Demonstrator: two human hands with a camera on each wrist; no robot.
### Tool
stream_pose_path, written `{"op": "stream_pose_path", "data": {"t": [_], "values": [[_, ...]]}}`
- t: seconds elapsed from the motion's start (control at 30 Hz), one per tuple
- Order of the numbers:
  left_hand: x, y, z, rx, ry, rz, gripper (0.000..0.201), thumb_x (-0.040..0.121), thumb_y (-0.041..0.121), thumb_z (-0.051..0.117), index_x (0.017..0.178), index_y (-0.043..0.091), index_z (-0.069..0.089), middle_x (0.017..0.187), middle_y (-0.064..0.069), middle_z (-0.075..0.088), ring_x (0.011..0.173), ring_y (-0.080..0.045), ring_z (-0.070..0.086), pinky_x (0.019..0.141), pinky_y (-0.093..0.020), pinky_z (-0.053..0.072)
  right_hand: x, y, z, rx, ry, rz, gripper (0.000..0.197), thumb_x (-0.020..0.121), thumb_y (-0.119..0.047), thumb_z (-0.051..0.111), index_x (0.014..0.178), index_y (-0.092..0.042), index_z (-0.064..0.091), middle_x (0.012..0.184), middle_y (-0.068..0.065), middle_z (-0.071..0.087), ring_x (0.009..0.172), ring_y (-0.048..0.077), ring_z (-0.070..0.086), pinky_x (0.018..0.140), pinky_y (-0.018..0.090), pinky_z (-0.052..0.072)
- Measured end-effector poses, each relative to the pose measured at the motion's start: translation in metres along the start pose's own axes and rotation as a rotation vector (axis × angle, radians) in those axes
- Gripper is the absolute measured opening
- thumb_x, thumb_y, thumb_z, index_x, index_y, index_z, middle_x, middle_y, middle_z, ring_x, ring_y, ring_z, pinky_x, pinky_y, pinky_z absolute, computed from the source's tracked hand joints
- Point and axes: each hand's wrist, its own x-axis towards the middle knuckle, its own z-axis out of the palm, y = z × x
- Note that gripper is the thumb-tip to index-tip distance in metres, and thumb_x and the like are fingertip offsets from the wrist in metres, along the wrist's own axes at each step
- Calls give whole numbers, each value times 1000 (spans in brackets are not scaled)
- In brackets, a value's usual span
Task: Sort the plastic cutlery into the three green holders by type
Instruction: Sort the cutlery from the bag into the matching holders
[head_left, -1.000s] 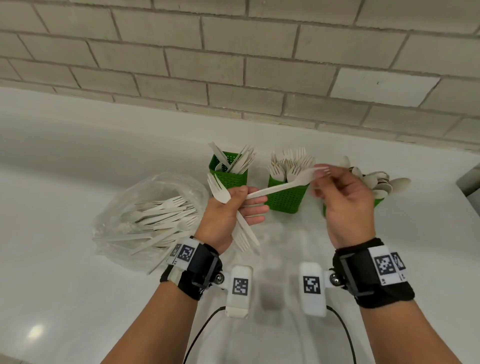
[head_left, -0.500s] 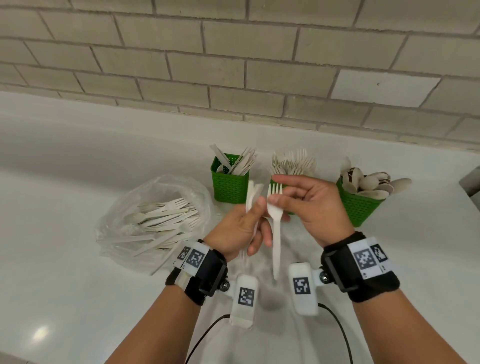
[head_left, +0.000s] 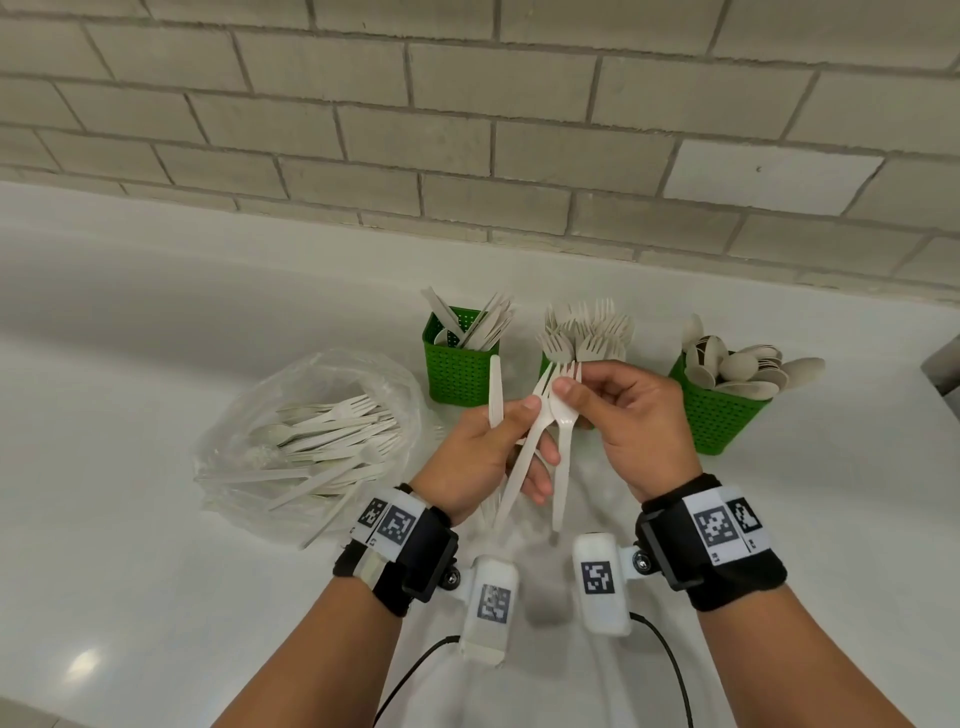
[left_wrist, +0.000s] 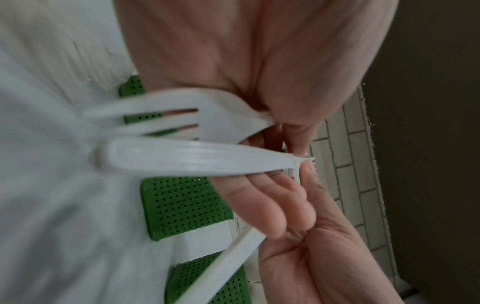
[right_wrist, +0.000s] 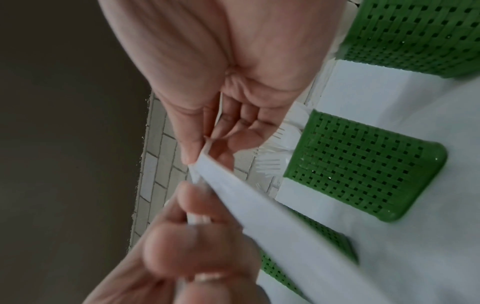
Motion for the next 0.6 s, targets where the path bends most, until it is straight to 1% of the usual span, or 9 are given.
{"op": "stream_pose_path", "data": {"t": [0.1, 0.2, 0.27, 0.37, 0.47, 0.53, 0.6], "values": [[2, -2, 0, -51, 19, 13, 35, 102, 25, 43, 84, 4, 65, 73, -9, 66, 54, -21, 63, 51, -32, 56, 2, 4, 1, 10, 58, 1, 13, 79, -1, 74, 89, -9, 74, 82, 4, 75, 73, 14, 68, 66, 22, 55], [3, -4, -1, -84, 73, 14, 26, 98, 23, 50, 89, 6, 69, 77, -9, 68, 56, -19, 63, 54, -33, 58, 4, 8, 1, 0, 110, 8, 19, 74, -1, 78, 92, -7, 74, 87, 11, 74, 76, 19, 68, 67, 23, 55], [4, -6, -2, -110, 111, 6, 22, 95, 22, 54, 96, 6, 69, 80, -9, 70, 57, -19, 65, 55, -33, 58, 5, 10, 2, 7, 122, 22, 21, 73, -1, 80, 91, -9, 73, 87, 12, 74, 76, 19, 69, 67, 23, 55], [4, -8, -3, -140, 159, 1, 19, 93, 16, 59, 106, 7, 70, 83, -8, 72, 61, -19, 66, 59, -33, 59, 4, 12, 5, 70, 109, 70, 21, 73, 2, 78, 90, -7, 71, 87, 10, 75, 76, 17, 71, 66, 24, 56], [2, -7, -4, -137, 184, 19, 18, 88, 10, 65, 105, 12, 72, 84, -10, 73, 63, -19, 68, 61, -32, 59, 1, 13, 9, 145, 101, 127, 22, 72, 1, 77, 91, -7, 70, 88, 11, 75, 78, 19, 71, 64, 26, 57], [2, -6, -5, -144, 192, 27, 21, 84, 9, 69, 104, 14, 73, 86, -14, 73, 62, -19, 68, 59, -31, 60, 0, 12, 11, 222, 90, 167, 28, 66, -5, 79, 92, -6, 69, 90, 12, 75, 80, 22, 71, 65, 29, 58], [3, -4, -5, -156, 187, 21, 22, 82, 9, 70, 104, 12, 72, 86, -15, 74, 61, -19, 69, 58, -31, 60, 0, 13, 12, 289, 85, 204, 33, 62, -9, 78, 93, -6, 69, 89, 12, 75, 80, 23, 71, 66, 30, 57]]}}
